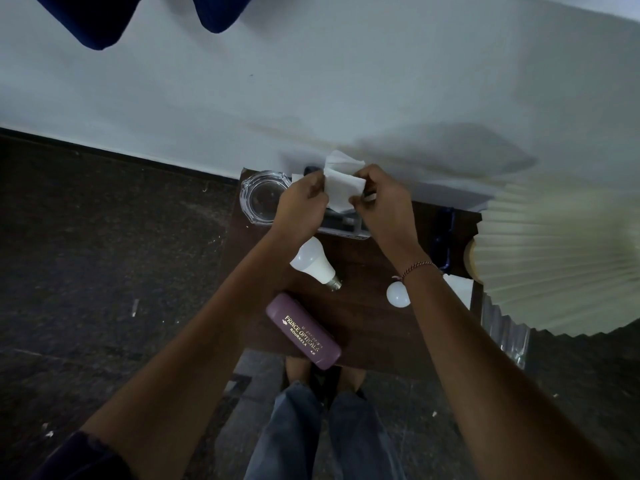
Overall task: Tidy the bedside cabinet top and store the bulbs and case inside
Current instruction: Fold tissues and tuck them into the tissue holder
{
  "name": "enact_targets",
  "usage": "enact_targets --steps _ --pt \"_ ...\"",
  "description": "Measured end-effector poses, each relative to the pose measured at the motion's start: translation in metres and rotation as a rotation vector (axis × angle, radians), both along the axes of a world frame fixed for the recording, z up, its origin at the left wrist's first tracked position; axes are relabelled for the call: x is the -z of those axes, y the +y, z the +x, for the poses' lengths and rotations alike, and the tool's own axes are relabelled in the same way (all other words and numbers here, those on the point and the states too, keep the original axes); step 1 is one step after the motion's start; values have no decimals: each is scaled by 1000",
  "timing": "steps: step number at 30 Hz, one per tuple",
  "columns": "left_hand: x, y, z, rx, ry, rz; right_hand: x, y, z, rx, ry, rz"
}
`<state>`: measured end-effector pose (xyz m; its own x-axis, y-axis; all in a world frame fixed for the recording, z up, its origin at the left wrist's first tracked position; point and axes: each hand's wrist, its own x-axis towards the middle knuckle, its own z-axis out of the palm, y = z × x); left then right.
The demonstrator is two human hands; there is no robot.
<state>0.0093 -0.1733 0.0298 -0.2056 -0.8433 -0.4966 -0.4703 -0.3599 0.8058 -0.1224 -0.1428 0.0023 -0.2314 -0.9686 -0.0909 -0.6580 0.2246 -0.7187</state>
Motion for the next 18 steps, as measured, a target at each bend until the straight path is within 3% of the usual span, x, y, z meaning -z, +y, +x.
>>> enact_targets --steps 11,18 --pt "-4 -1 -2 27 -37 -76 -10 -5 4 28 -32 -115" --pt "8 1 1 -6 -33 0 1 2 3 -66 58 16"
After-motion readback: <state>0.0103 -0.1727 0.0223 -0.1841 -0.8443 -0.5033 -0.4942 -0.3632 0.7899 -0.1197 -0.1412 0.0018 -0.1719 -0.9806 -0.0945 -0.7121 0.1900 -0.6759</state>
